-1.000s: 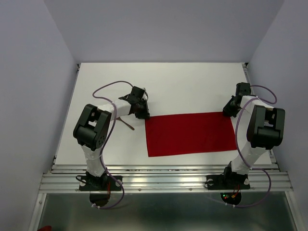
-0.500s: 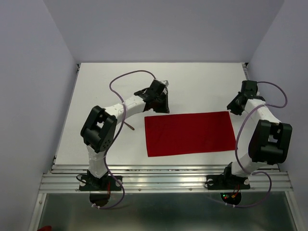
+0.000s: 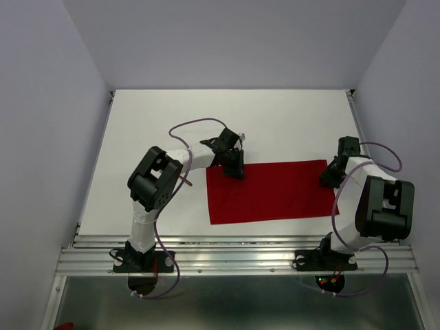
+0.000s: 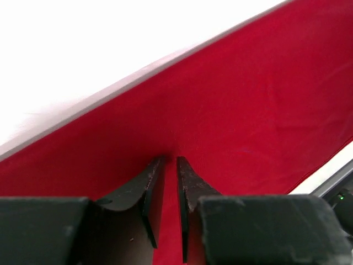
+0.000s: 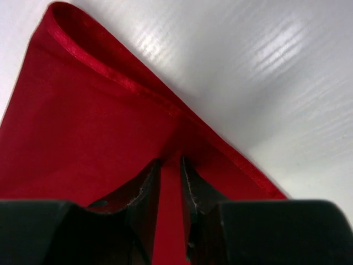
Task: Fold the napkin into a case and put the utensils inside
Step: Move the rectangle-folded napkin to the center of the board, then pick up the rectangle-folded napkin from the center of the board.
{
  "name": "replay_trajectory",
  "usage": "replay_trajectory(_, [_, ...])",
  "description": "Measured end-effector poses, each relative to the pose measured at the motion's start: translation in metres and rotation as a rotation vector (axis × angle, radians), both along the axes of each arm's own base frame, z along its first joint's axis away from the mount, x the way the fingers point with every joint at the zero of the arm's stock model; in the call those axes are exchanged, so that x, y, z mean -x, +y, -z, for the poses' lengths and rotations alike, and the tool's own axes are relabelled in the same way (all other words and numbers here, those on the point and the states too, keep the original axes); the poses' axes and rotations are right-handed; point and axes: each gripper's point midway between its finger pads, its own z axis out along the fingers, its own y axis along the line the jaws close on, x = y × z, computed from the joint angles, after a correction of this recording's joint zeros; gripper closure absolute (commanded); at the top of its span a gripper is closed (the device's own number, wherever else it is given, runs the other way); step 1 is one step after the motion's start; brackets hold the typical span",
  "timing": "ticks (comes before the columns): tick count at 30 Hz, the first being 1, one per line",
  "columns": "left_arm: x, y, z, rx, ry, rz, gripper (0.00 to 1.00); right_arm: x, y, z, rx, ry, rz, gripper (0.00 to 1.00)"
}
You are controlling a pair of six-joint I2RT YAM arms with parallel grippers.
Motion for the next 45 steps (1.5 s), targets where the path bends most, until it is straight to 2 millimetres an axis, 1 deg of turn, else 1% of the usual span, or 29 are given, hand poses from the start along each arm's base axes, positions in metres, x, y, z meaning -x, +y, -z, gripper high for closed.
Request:
replay_trajectory(3, [-0.005,0.006,0.003,0.032,0.014,-0.016,0.73,0.005,0.004,0.001,-0.014,-0.013,0.002,0.74])
replay_trajectory(6, [-0.014,0.014,0.003,0.068,0.021,-0.038,0.73,0.002,0.013,0.001,-0.027,-0.033,-0.007,0.74])
replay_trajectory(7, [-0.017,0.018,0.003,0.078,0.022,-0.05,0.73,0.001,0.019,0.001,-0.033,-0.038,-0.016,0.74])
replay_trajectory(10, [-0.033,0.036,0.002,0.077,0.012,-0.102,0.73,-0.004,0.037,0.0,-0.05,-0.056,-0.051,0.74])
replay_trajectory(12, [-0.039,0.048,0.001,0.057,-0.002,-0.13,0.73,-0.006,0.049,0.001,-0.066,-0.06,-0.073,0.74])
replay_trajectory(14, [-0.044,0.057,0.0,0.032,-0.015,-0.15,0.73,-0.008,0.058,0.0,-0.076,-0.062,-0.093,0.73])
replay_trajectory(16, [-0.042,0.06,-0.002,0.014,-0.019,-0.152,0.73,-0.01,0.064,0.0,-0.082,-0.059,-0.104,0.71])
replay_trajectory(17, [-0.04,0.059,-0.004,0.007,-0.017,-0.145,0.73,-0.012,0.064,-0.002,-0.081,-0.056,-0.106,0.69])
replay_trajectory(19, [-0.037,0.049,-0.011,0.012,-0.023,-0.121,0.74,-0.016,0.062,-0.008,-0.07,-0.053,-0.102,0.68])
replay_trajectory(20, [-0.037,0.041,-0.017,0.019,-0.029,-0.103,0.74,-0.02,0.06,-0.013,-0.062,-0.058,-0.101,0.66])
replay_trajectory(21, [-0.038,0.031,-0.025,0.035,-0.044,-0.086,0.74,-0.029,0.057,-0.023,-0.045,-0.081,-0.101,0.66])
replay_trajectory(22, [-0.041,0.021,-0.034,0.053,-0.061,-0.07,0.75,-0.034,0.055,-0.028,-0.03,-0.095,-0.102,0.66])
replay_trajectory(24, [-0.047,0.003,-0.048,0.087,-0.091,-0.044,0.77,-0.046,0.049,-0.042,0.006,-0.127,-0.104,0.59])
replay_trajectory(25, [-0.049,-0.005,-0.052,0.1,-0.099,-0.032,0.77,-0.051,0.046,-0.047,0.021,-0.139,-0.105,0.55])
replay_trajectory(26, [-0.053,-0.015,-0.056,0.119,-0.111,-0.017,0.83,-0.054,0.044,-0.052,0.033,-0.148,-0.113,0.48])
replay_trajectory(28, [-0.058,-0.025,-0.054,0.128,-0.11,-0.005,0.83,-0.055,0.043,-0.054,0.044,-0.146,-0.126,0.43])
replay_trajectory(29, [-0.063,-0.029,-0.049,0.129,-0.105,-0.003,0.83,-0.054,0.043,-0.053,0.047,-0.134,-0.136,0.39])
replay_trajectory(33, [-0.071,-0.033,-0.026,0.108,-0.069,-0.004,0.83,-0.046,0.042,-0.045,0.05,-0.084,-0.156,0.36])
replay_trajectory(36, [-0.07,-0.031,-0.007,0.08,-0.029,-0.006,0.83,-0.043,0.042,-0.043,0.055,-0.071,-0.166,0.36])
replay_trajectory(38, [-0.07,-0.03,-0.002,0.073,-0.014,-0.007,0.83,-0.041,0.041,-0.043,0.057,-0.063,-0.173,0.38])
replay_trajectory(42, [-0.076,-0.033,-0.004,0.08,-0.019,-0.006,0.83,-0.038,0.041,-0.04,0.062,-0.051,-0.19,0.39])
replay_trajectory(45, [-0.075,-0.033,-0.003,0.078,-0.017,-0.005,0.83,-0.033,0.04,-0.035,0.068,-0.029,-0.211,0.39])
